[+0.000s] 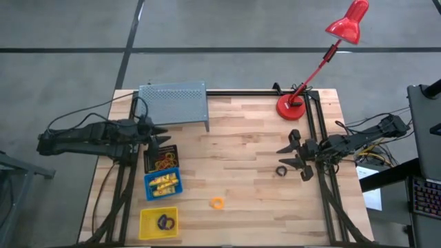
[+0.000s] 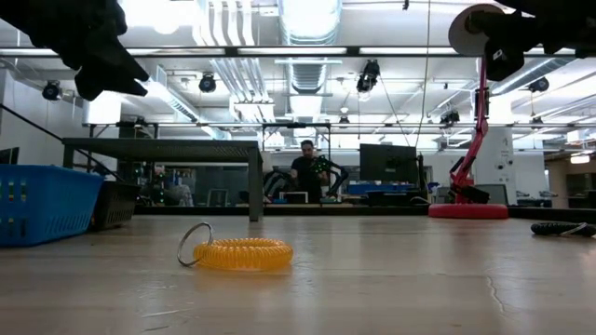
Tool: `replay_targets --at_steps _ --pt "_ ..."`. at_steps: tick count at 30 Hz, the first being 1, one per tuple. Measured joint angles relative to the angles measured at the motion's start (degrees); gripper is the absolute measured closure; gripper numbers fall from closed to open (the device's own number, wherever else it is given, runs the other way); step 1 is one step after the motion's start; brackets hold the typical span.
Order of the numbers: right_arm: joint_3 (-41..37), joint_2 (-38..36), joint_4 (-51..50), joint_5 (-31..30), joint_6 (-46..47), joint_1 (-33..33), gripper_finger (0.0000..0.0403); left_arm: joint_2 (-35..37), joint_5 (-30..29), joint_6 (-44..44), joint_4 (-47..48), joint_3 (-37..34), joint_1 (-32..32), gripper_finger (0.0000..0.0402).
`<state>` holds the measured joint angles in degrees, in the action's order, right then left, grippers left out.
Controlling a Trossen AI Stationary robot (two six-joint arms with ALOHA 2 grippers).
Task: Pick & Place Office Desk Supplies
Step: Put the yellow key chain in the yellow bin
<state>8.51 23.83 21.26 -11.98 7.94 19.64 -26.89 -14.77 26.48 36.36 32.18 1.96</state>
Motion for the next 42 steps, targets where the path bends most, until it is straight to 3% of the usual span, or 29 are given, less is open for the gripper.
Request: replay_targets --at_steps 2,7,14,29,36,42 --pt "0.0 0.0 0.0 0.0 0.0 0.0 0.0252 0.0 2.3 2.6 -2.5 0.0 0.0 0.0217" --pt "0.0 0.0 0.0 0.0 0.0 0.0 0.0250 -1.6 13.9 -6.8 -6.2 3.4 -0.2 0.0217" --pt "0.0 0.0 0.0 -0.1 0.0 0.0 0.0259 -11.2 14.9 -7.3 -6.5 13.7 -1.2 0.0217" --pt "0.0 0.0 0.0 -0.1 0.0 0.0 0.0255 -43.2 12.4 -9.6 -6.3 25.1 -13.0 0.0217" --pt "0.0 0.0 0.0 -0.1 0.0 0.0 0.0262 -54.6 12.8 7.7 -5.4 30.2 -16.4 0.0217" --pt "-0.1 0.0 0.0 -0.1 0.0 0.0 0.0256 -63.1 13.4 11.5 1.6 36.8 -22.8 0.0225"
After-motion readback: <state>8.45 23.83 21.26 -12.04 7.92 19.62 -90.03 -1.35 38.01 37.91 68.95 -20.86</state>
